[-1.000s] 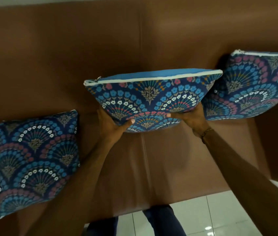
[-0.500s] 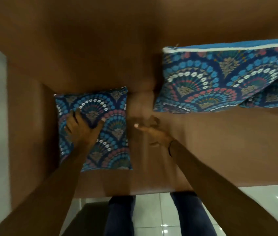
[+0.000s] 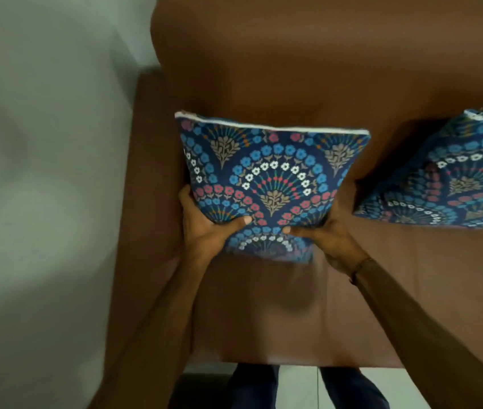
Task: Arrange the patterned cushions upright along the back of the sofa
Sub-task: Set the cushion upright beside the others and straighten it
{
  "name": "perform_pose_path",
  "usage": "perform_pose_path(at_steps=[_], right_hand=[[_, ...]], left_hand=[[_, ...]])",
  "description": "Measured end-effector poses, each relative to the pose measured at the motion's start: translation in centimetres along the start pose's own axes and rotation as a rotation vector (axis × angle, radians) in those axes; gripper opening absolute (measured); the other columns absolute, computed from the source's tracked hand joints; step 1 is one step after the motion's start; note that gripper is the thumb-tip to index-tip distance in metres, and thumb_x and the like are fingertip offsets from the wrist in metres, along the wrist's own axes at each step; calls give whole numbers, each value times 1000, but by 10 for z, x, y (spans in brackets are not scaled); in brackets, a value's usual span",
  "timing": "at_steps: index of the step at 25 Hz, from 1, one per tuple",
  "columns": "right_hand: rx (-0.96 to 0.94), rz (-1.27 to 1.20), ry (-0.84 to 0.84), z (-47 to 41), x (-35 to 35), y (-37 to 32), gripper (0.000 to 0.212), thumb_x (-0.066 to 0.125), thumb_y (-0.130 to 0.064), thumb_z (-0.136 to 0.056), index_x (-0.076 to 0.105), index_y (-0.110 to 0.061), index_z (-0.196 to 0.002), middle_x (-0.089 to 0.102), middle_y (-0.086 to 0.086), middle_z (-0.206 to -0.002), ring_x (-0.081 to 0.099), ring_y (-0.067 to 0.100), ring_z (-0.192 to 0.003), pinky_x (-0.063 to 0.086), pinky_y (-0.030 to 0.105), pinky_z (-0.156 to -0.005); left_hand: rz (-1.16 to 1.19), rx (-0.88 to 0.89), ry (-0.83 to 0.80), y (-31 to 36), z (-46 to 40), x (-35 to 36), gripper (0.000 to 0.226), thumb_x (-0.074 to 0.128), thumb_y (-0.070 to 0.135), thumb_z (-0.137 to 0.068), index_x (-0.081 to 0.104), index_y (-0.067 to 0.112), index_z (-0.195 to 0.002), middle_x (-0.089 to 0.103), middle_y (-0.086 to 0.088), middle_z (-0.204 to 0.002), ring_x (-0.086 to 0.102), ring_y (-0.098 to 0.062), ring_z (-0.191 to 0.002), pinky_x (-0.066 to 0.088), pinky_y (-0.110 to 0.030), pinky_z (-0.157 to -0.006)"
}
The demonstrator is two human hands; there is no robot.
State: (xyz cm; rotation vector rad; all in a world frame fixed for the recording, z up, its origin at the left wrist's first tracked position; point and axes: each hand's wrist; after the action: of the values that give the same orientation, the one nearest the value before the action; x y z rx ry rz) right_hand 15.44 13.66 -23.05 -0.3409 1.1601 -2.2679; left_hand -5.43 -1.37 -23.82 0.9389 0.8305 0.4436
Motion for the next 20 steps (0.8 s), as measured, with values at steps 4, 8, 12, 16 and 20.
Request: perform_pose_path(at_steps=[4, 8, 12, 16, 20], right_hand=[[-181, 134, 39, -33, 11, -40, 92, 84, 22, -72, 38, -19, -140, 60, -13, -123, 66, -22, -98, 60, 12, -82], [-189, 208, -4, -49, 13, -39, 84, 87, 22, -68, 48, 3, -140, 63, -1, -117, 65, -26, -89, 57, 7, -78], [-213, 212, 22, -51, 11, -26, 103, 91, 18, -65, 34, 4, -150, 59, 12, -137, 64, -25, -97, 54, 4, -80], [-75, 145, 66, -25, 8, -25, 110, 94, 4, -71, 26, -11, -156, 51, -6, -139, 56, -6, -114, 50, 2, -79], [8, 190, 101, 0, -19, -19, 119, 98, -22, -71, 23, -23, -163, 36, 7, -164, 36, 21, -150, 39, 23, -101]], left_hand=[[-25, 144, 17, 15, -37, -3, 131, 105, 32, -50, 29, 4, -153, 46, 5, -147, 47, -4, -134, 40, -13, -114], [-67, 180, -14, 8, -41, -1, 135, 104, 32, -55, 23, 4, -158, 39, 7, -150, 41, -4, -138, 31, -1, -111], [-67, 179, -1, -1, -31, 2, 135, 102, 32, -60, 17, 8, -162, 35, -6, -164, 38, -16, -150, 31, -10, -118], [-118, 161, 64, -3, 4, 1, 106, 94, 31, -70, 31, 9, -152, 43, -14, -150, 50, -31, -137, 52, -51, -111], [-239, 173, 98, 19, 38, 13, 84, 93, 16, -75, 42, -4, -139, 47, -22, -135, 56, -33, -119, 54, -37, -98]])
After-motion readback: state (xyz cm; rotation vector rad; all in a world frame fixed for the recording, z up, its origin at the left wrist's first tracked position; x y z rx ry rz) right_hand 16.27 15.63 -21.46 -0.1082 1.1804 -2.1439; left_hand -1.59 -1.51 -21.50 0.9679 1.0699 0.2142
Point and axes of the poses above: each hand's wrist, its own z-axis away from the middle knuckle, its own x-axis out of the palm, y = z × x
